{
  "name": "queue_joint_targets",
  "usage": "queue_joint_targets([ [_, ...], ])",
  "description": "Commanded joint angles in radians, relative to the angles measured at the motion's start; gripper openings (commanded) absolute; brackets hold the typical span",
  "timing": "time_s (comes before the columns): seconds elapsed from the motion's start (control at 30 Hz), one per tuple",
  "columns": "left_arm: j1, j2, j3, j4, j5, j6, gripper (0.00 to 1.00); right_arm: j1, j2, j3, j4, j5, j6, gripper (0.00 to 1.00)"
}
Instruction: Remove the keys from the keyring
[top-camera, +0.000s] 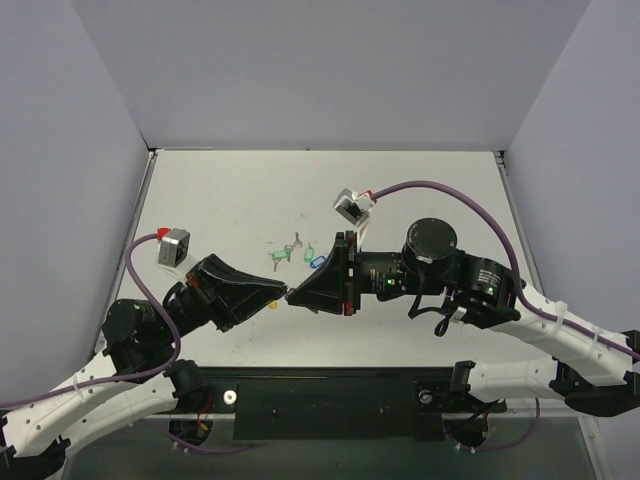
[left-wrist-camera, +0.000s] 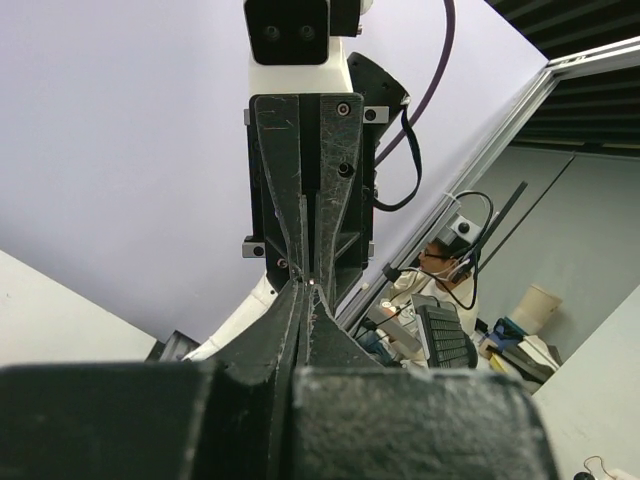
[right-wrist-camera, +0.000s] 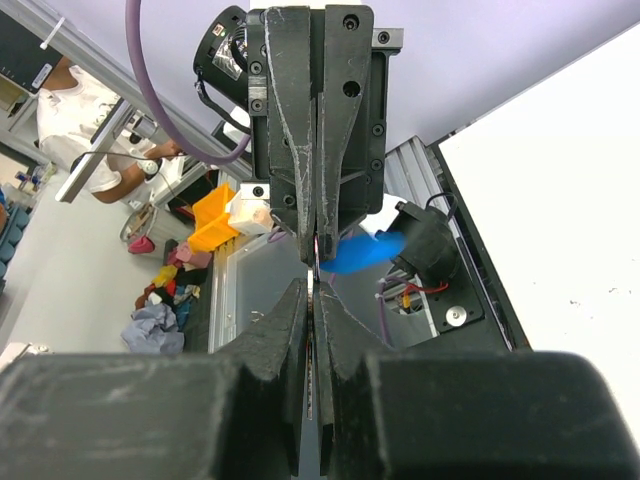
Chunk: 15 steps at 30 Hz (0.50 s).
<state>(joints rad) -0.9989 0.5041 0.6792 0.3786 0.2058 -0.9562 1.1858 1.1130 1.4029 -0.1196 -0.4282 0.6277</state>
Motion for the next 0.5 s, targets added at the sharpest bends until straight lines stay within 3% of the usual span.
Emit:
queue_joint_targets([
  [0.0, 0.0, 0.007, 0.02, 0.036, 0.018, 0.0, 0.0, 0.0, -0.004, -0.002, 0.066, 0.006, 0.0, 0.0],
  [0.47, 0.0, 0.042, 0.154, -0.23, 0.164, 0.1, 0.0, 0.0, -0.016, -0.044, 0.035, 0.02, 0.007, 0.0],
])
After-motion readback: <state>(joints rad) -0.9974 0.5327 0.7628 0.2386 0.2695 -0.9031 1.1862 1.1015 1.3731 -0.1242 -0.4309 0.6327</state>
